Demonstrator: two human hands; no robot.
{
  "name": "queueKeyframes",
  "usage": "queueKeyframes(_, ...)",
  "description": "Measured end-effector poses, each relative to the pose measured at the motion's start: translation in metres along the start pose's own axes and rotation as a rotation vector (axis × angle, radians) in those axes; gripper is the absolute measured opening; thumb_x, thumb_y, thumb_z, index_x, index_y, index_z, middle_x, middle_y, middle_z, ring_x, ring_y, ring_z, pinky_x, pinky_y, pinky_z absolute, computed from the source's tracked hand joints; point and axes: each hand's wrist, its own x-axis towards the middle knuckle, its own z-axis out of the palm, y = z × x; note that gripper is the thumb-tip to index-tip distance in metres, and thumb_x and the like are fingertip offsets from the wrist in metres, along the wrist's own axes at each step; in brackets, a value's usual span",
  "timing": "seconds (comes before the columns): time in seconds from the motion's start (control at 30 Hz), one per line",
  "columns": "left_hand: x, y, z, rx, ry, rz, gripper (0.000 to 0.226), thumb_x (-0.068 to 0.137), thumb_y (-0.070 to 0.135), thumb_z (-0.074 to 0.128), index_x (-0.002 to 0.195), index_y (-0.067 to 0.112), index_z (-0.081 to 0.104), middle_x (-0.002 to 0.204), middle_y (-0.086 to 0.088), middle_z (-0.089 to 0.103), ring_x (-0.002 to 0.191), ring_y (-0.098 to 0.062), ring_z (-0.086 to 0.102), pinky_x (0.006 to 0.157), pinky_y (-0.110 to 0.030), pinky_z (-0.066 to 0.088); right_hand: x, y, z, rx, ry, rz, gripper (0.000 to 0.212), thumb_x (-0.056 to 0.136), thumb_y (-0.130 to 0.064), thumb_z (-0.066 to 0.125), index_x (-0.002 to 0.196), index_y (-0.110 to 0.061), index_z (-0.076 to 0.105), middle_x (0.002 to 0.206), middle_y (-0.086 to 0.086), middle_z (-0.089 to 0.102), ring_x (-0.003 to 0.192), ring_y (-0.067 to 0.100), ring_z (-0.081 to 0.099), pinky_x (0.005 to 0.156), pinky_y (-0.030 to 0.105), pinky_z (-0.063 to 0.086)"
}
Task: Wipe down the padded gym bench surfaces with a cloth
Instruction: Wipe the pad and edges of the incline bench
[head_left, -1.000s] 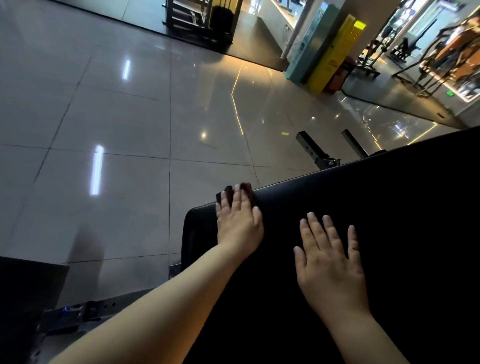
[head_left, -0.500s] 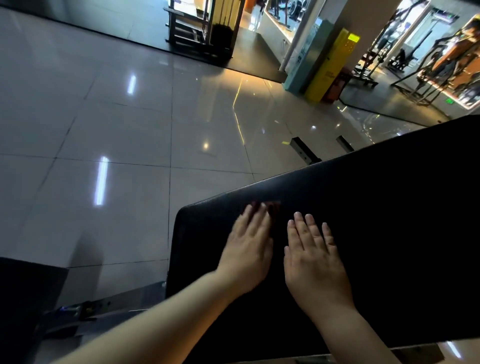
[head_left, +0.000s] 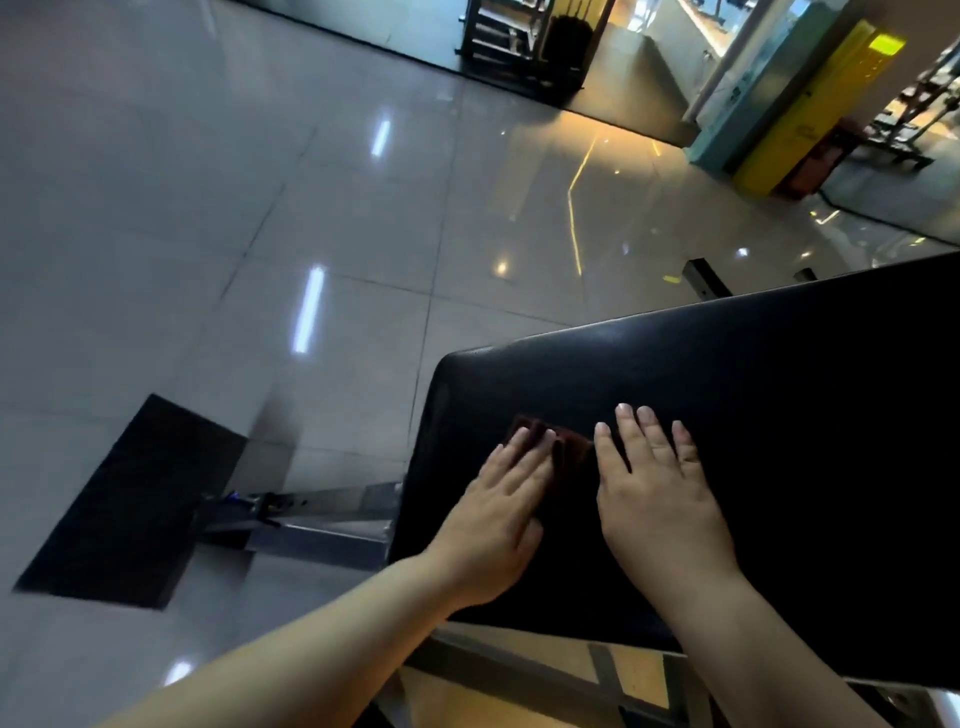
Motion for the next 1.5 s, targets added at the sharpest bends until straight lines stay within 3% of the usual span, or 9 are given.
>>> queueKeyframes(0.1, -0.005, -0.050, 0.001, -0.033, 0.067, -0.309, 0.073, 0.087, 0.026, 0.031, 0.157, 0.020, 0.011, 0.164, 0.011, -0.001, 0.153, -0.014, -0.009, 0.125, -0.032, -0.001, -0.003, -0.009, 0.004, 0.021, 0.010, -0.028, 0.052, 0.087, -0.012, 0.059, 0.138, -0.002, 0.056, 0.147, 0.026, 0.047, 0.139, 0.042, 0.043, 0.116, 0.054, 0.024)
queueKeyframes(0.2, 0.009, -0.076, -0.004, -0.099, 0.145, -0.648, 0.074, 0.083, 0.027, 0.027, 0.154, 0.009, 0.029, 0.164, -0.006, 0.020, 0.152, -0.031, 0.010, 0.123, -0.040, 0.011, -0.003, -0.015, 0.003, 0.034, -0.014, -0.031, 0.059, 0.081, -0.012, 0.073, 0.137, -0.001, 0.057, 0.145, 0.027, 0.050, 0.138, 0.042, 0.044, 0.115, 0.056, 0.032)
queueKeyframes(0.43, -0.046, -0.004, 0.013, -0.051, 0.098, -0.200, 0.058, 0.103, 0.048, 0.016, 0.157, 0.027, 0.005, 0.164, 0.016, -0.002, 0.150, -0.004, -0.017, 0.122, -0.028, -0.009, -0.006, -0.015, 0.002, 0.036, -0.020, -0.051, 0.059, 0.083, -0.015, 0.074, 0.138, -0.001, 0.057, 0.146, 0.025, 0.050, 0.139, 0.041, 0.044, 0.115, 0.056, 0.033)
queueKeyframes(0.63, 0.037, -0.090, 0.006, -0.070, 0.114, -0.574, 0.060, 0.103, 0.039, 0.027, 0.158, 0.017, 0.016, 0.166, -0.001, 0.010, 0.154, -0.022, 0.000, 0.124, -0.040, 0.004, -0.008, -0.015, 0.009, 0.017, 0.032, -0.063, 0.051, 0.087, -0.014, 0.050, 0.136, -0.001, 0.059, 0.144, 0.025, 0.051, 0.138, 0.041, 0.045, 0.116, 0.054, 0.031)
queueKeyframes(0.77, 0.011, -0.084, 0.010, -0.102, 0.175, -0.530, 0.056, 0.104, 0.034, 0.031, 0.157, 0.020, 0.019, 0.165, 0.004, 0.016, 0.153, -0.020, 0.004, 0.125, -0.038, 0.006, -0.009, -0.014, 0.009, 0.022, 0.008, -0.066, 0.054, 0.086, -0.016, 0.047, 0.137, -0.001, 0.058, 0.145, 0.025, 0.051, 0.138, 0.041, 0.045, 0.113, 0.057, 0.035)
queueKeyframes(0.97, -0.047, -0.067, 0.015, -0.158, 0.208, -0.512, 0.057, 0.100, 0.041, 0.023, 0.156, 0.030, 0.025, 0.164, 0.010, 0.019, 0.152, -0.013, 0.006, 0.123, -0.037, 0.011, 0.001, -0.024, 0.011, 0.032, -0.054, -0.043, 0.060, 0.086, -0.020, 0.067, 0.142, -0.004, 0.053, 0.150, 0.024, 0.044, 0.143, 0.040, 0.037, 0.116, 0.058, 0.029)
queueKeyframes(1.23, 0.040, -0.107, -0.005, -0.095, 0.162, -0.581, 0.055, 0.104, 0.029, 0.029, 0.154, 0.008, 0.028, 0.164, -0.010, 0.018, 0.152, -0.024, 0.010, 0.123, -0.039, 0.005, 0.029, -0.057, 0.020, 0.071, -0.132, -0.017, 0.058, 0.094, -0.032, 0.033, 0.142, -0.006, 0.053, 0.152, 0.023, 0.043, 0.144, 0.041, 0.036, 0.118, 0.057, 0.021)
queueKeyframes(1.4, -0.006, -0.087, 0.004, -0.157, 0.164, -0.515, 0.057, 0.102, 0.036, 0.028, 0.157, 0.025, 0.019, 0.165, 0.007, 0.014, 0.153, -0.016, -0.002, 0.125, -0.040, 0.006, 0.047, -0.066, 0.024, 0.052, -0.179, -0.028, 0.064, 0.095, -0.037, 0.023, 0.146, -0.009, 0.049, 0.155, 0.018, 0.040, 0.147, 0.037, 0.032, 0.119, 0.054, 0.015)
queueKeyframes(1.5, 0.038, -0.118, -0.002, -0.089, 0.106, -0.527, 0.069, 0.093, 0.041, 0.020, 0.158, 0.018, 0.018, 0.166, 0.000, 0.011, 0.153, -0.022, 0.002, 0.124, -0.040, 0.007, 0.068, -0.079, 0.030, 0.046, -0.234, -0.041, 0.062, 0.098, -0.039, 0.022, 0.152, -0.014, 0.041, 0.162, 0.014, 0.029, 0.151, 0.033, 0.023, 0.120, 0.051, 0.004)
